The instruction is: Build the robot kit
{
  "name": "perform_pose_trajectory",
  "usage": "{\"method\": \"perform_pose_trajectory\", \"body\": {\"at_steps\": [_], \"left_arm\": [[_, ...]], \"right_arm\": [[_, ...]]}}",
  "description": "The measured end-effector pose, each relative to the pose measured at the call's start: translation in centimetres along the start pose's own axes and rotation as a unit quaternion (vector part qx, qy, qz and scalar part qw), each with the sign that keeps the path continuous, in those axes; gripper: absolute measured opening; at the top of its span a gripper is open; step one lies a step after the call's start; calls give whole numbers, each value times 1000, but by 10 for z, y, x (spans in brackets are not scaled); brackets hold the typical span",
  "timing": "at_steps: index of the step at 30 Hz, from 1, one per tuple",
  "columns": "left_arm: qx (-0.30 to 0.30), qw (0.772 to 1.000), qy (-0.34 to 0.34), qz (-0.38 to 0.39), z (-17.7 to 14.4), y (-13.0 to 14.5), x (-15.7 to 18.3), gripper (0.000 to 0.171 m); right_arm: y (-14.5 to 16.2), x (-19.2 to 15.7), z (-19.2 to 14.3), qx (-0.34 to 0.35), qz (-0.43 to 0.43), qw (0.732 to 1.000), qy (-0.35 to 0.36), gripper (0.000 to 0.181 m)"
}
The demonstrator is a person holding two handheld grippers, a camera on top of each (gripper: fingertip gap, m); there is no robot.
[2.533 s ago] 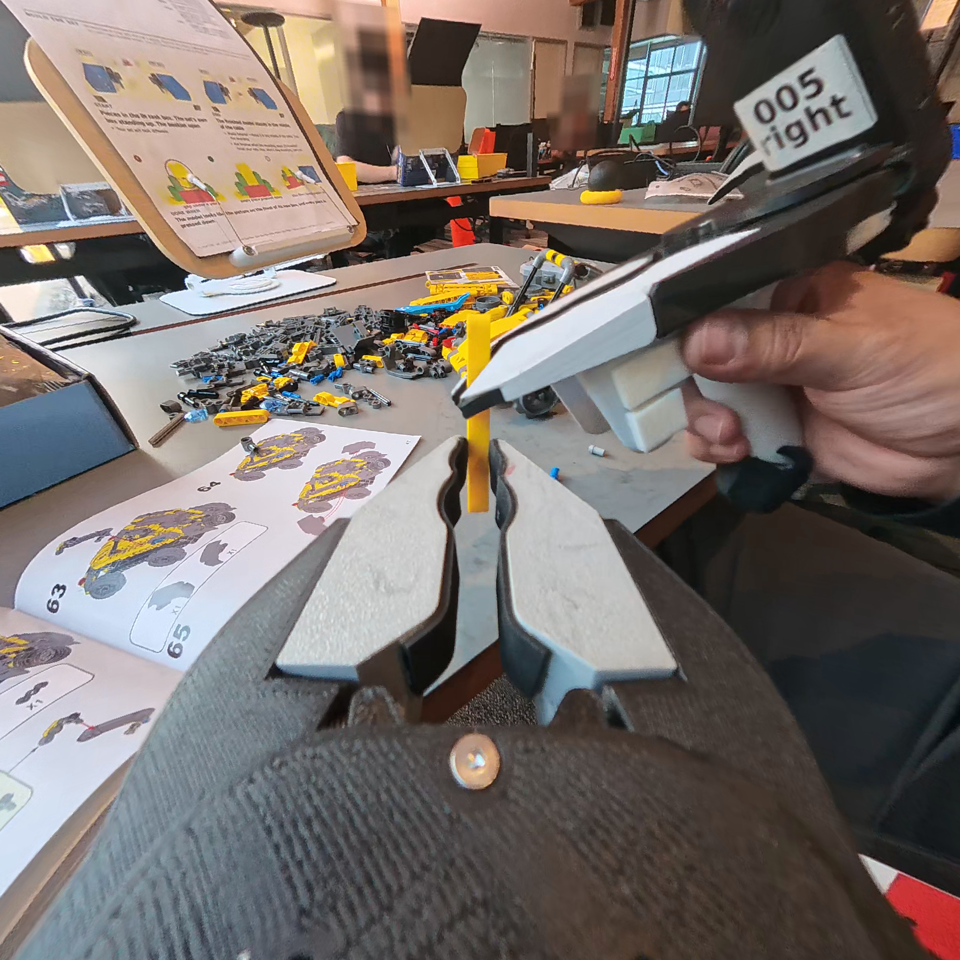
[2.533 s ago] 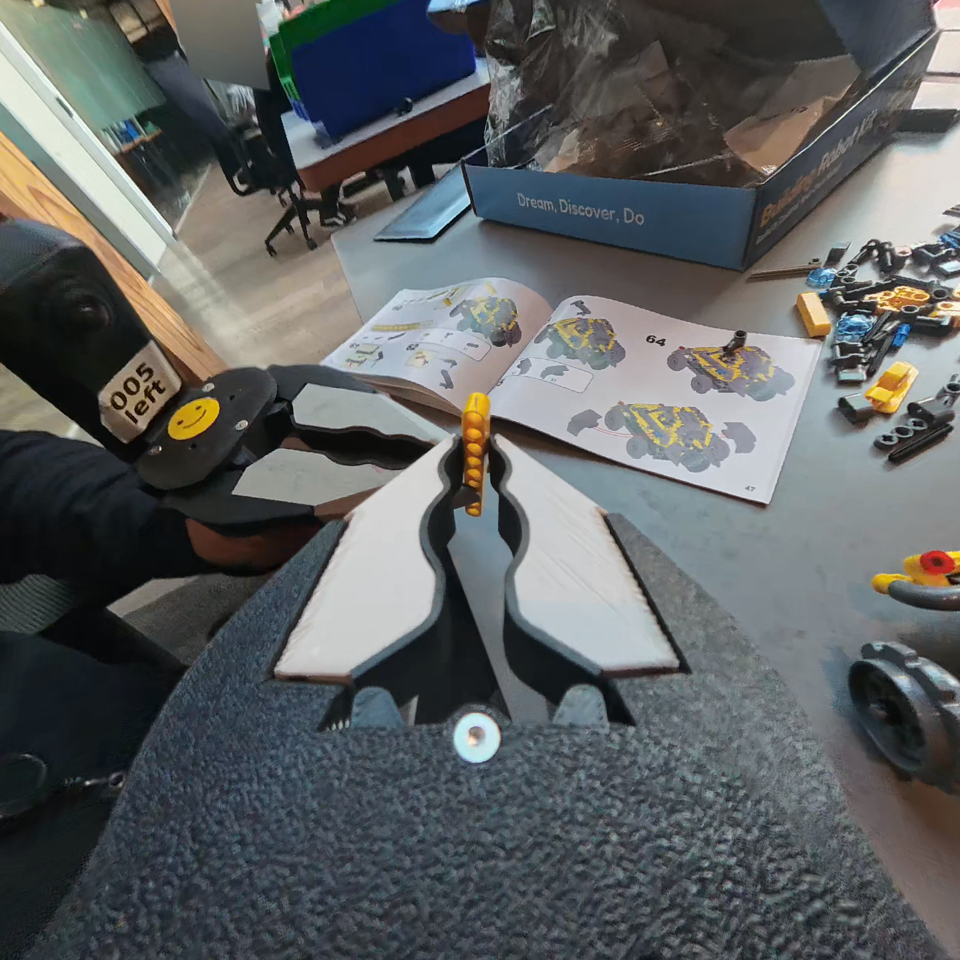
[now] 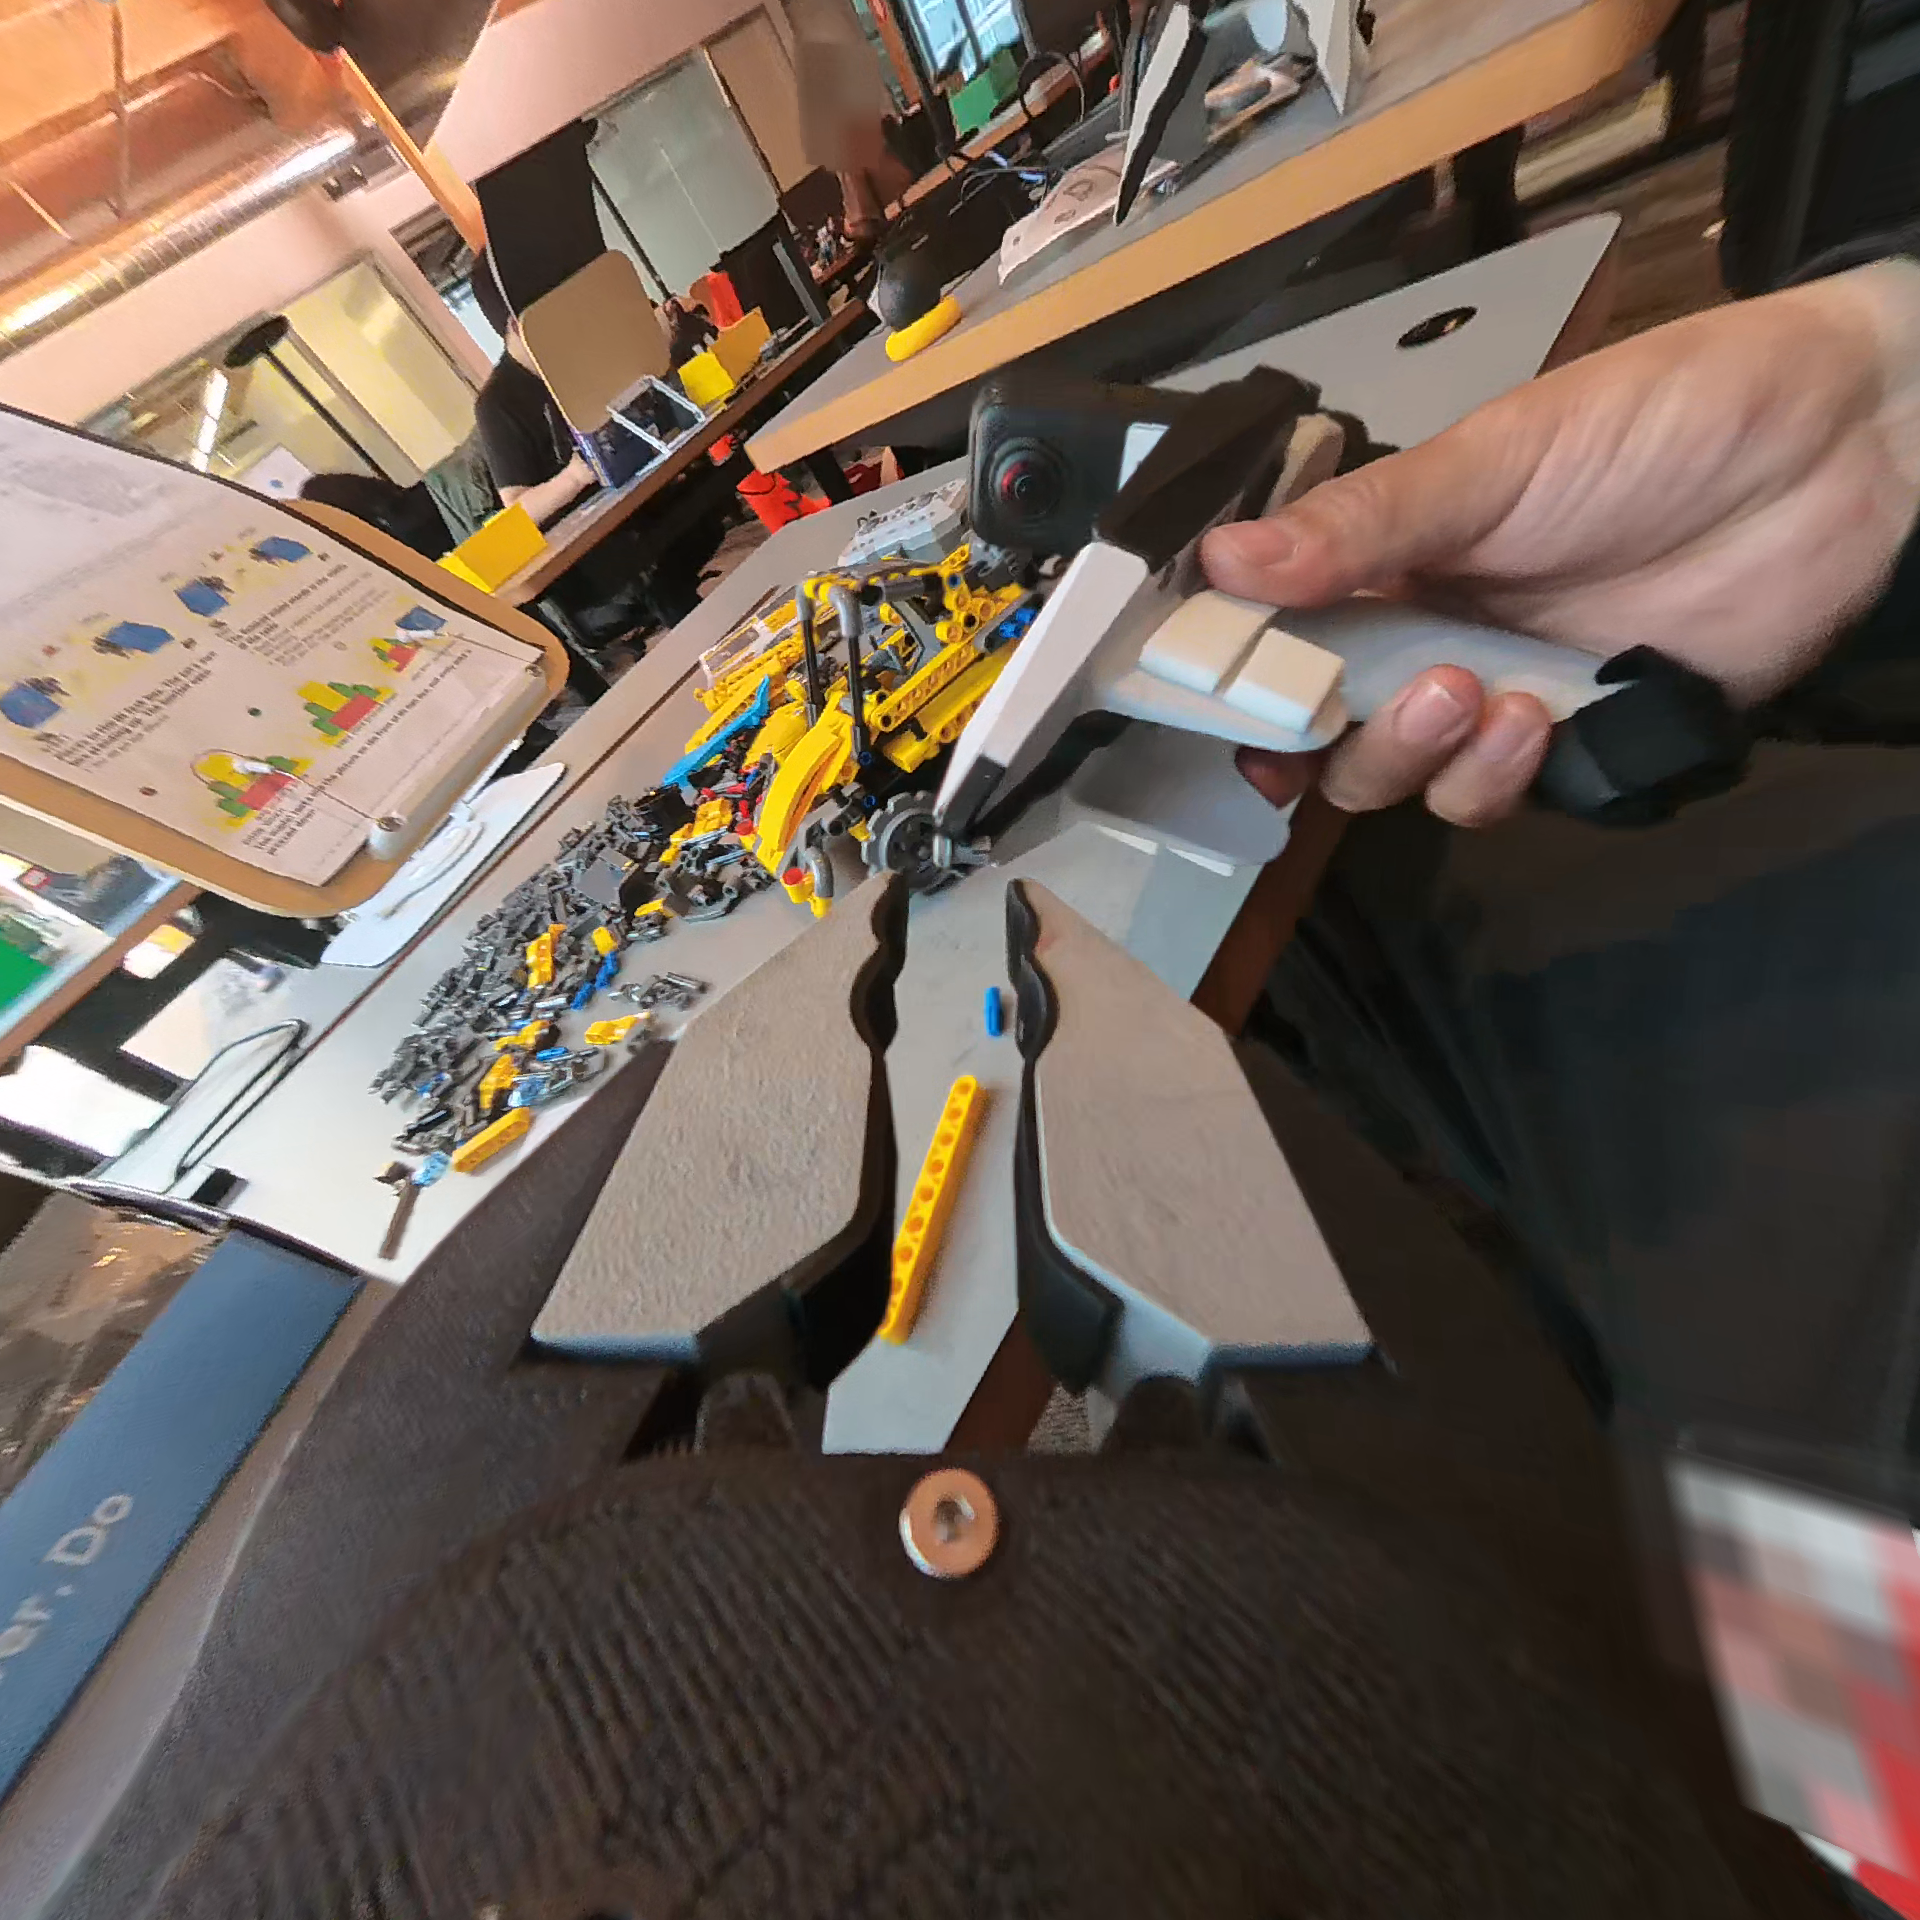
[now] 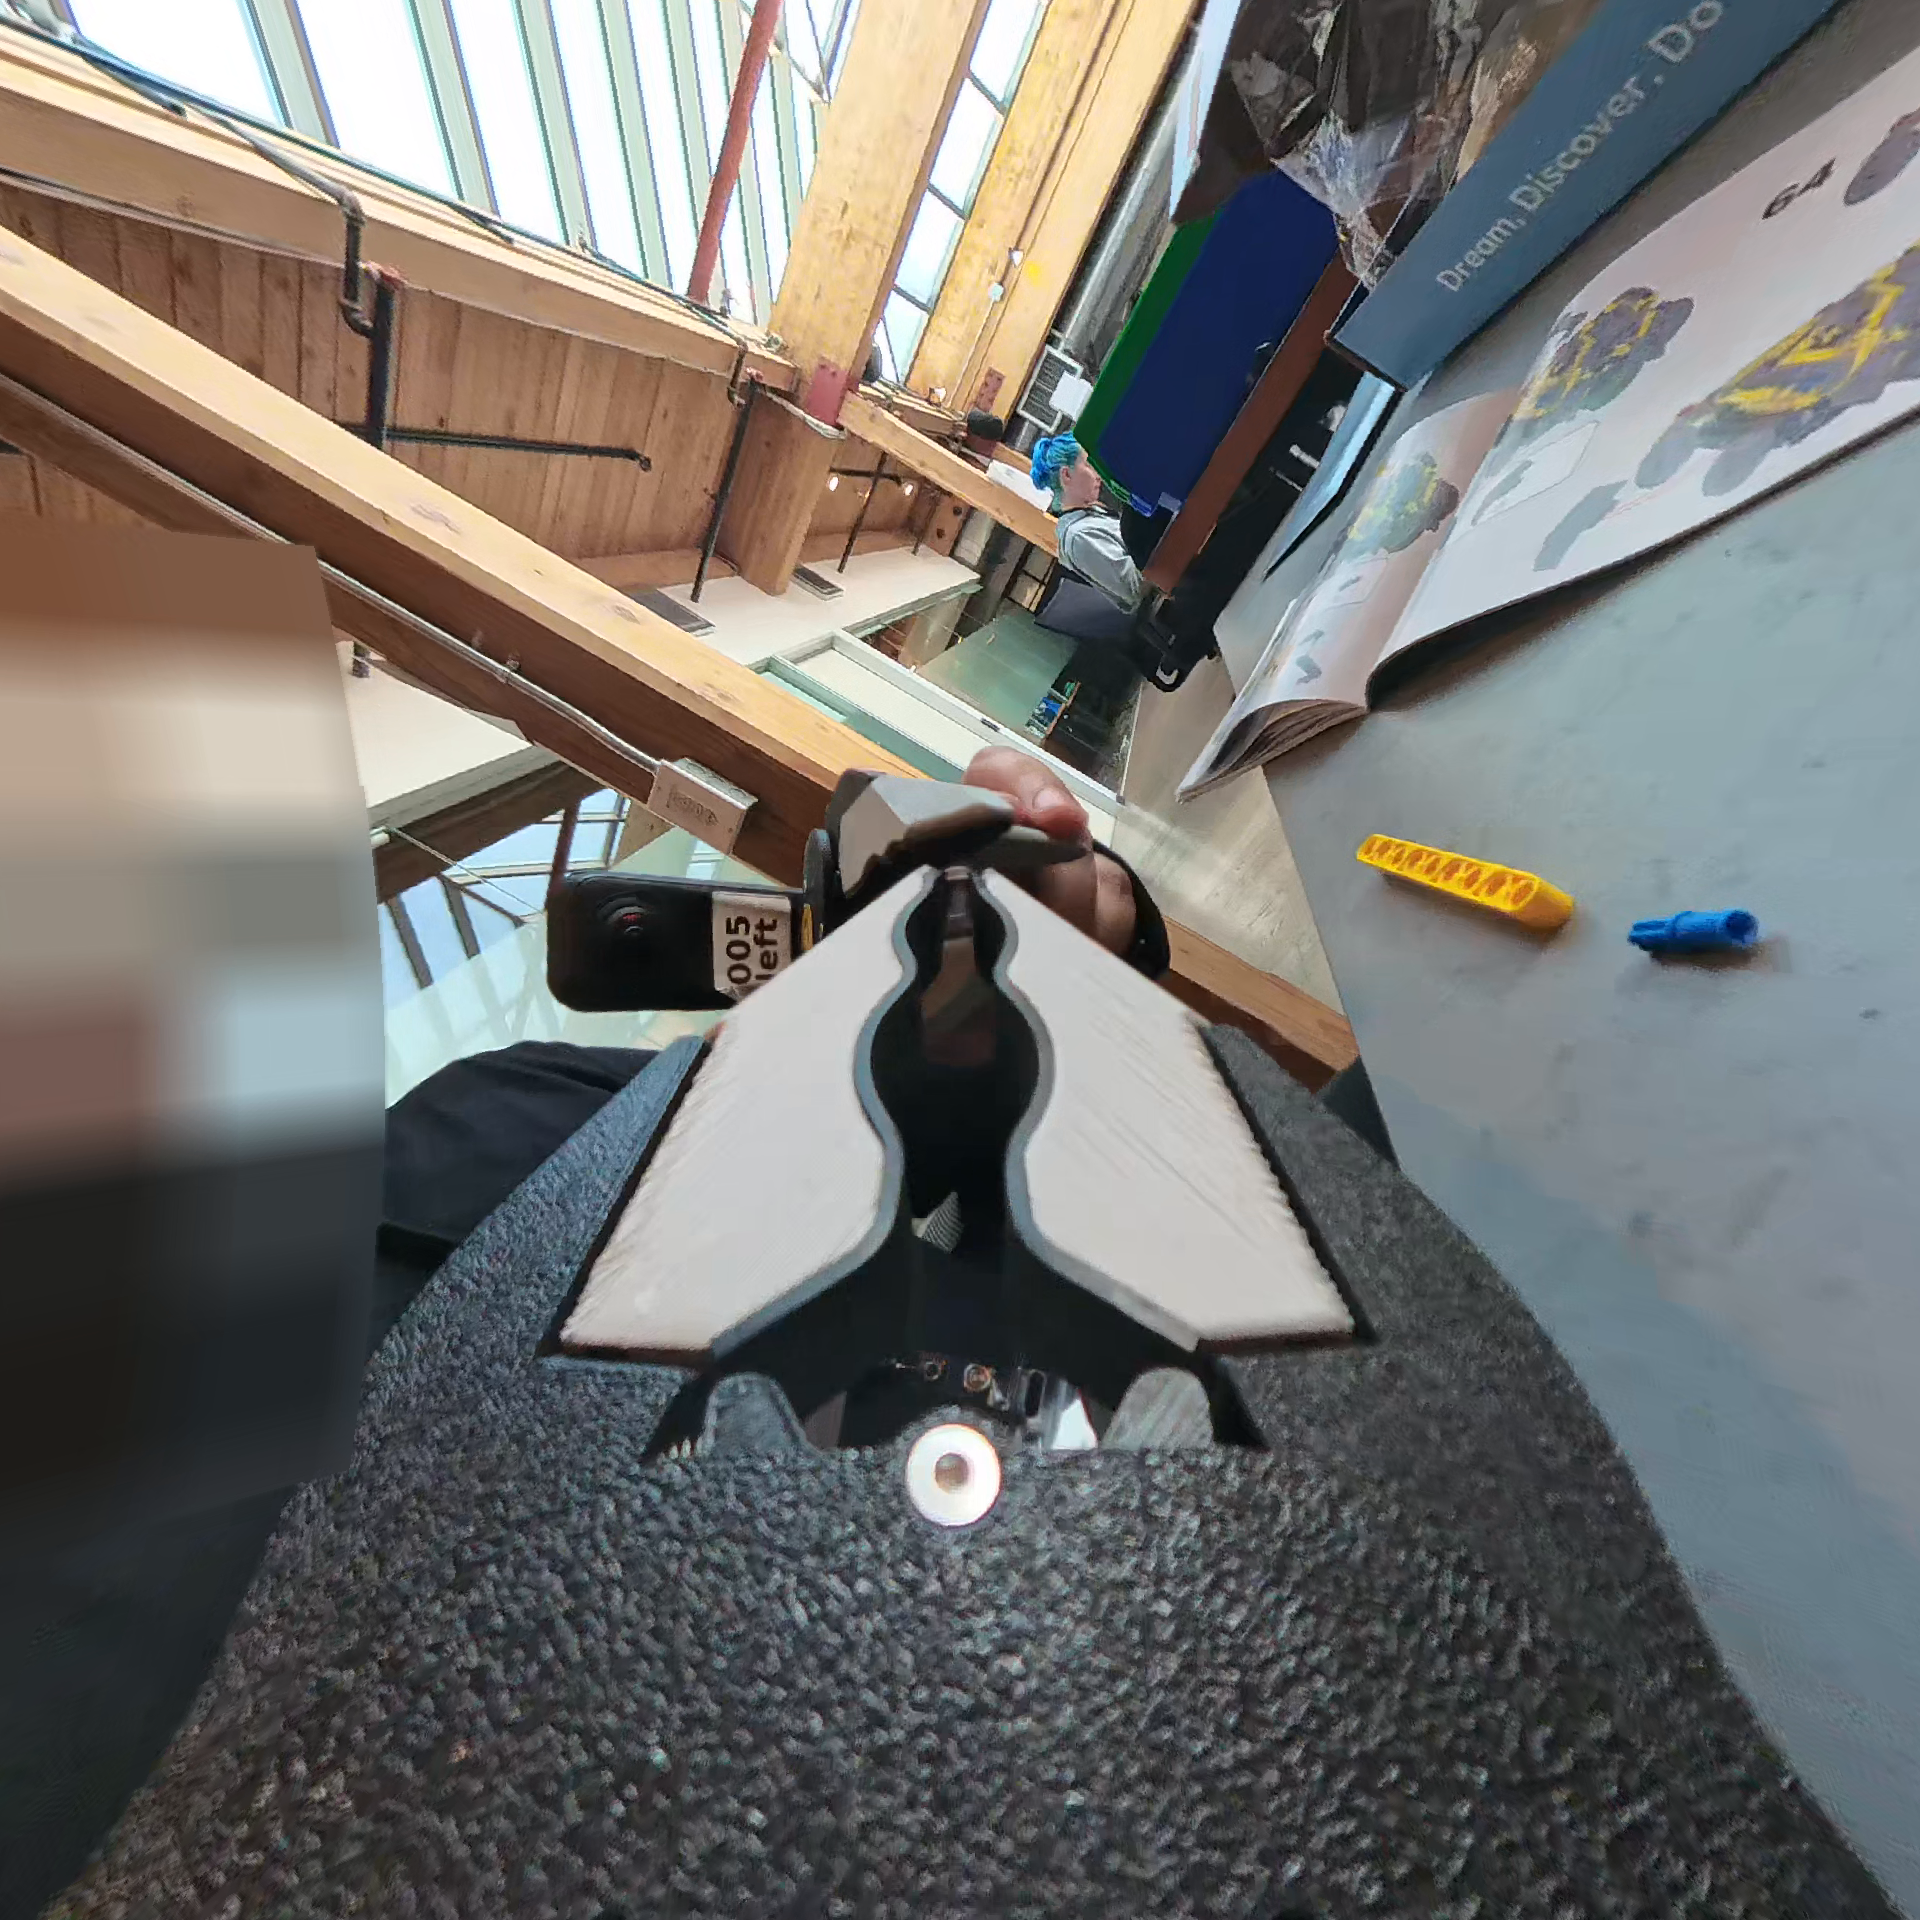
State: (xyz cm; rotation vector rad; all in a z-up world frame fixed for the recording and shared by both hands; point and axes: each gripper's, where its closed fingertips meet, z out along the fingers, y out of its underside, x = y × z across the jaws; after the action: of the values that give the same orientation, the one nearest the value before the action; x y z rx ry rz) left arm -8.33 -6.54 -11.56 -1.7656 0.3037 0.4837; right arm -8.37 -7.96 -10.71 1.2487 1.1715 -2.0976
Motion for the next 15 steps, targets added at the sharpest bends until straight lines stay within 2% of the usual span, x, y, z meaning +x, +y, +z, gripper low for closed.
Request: {"method": "perform_pose_trajectory", "body": {"at_steps": [5, 9, 12, 15], "left_arm": [[5, 999, -9, 40, -3, -2, 3, 14], [1, 998, -14, 66, -4, -2, 4, 6], [-4, 997, -9, 77, -5, -1, 6, 7], [-26, 994, -3, 107, -3, 5, 9, 6]], "right_arm": [[3, 1, 2, 15, 17, 1000, -8, 4], [5, 1, 2, 15, 11, 1000, 1, 4], [7, 4, 1, 8, -18, 999, 35, 4], [12, 13, -2, -18, -74, 991, 106, 4]]}}
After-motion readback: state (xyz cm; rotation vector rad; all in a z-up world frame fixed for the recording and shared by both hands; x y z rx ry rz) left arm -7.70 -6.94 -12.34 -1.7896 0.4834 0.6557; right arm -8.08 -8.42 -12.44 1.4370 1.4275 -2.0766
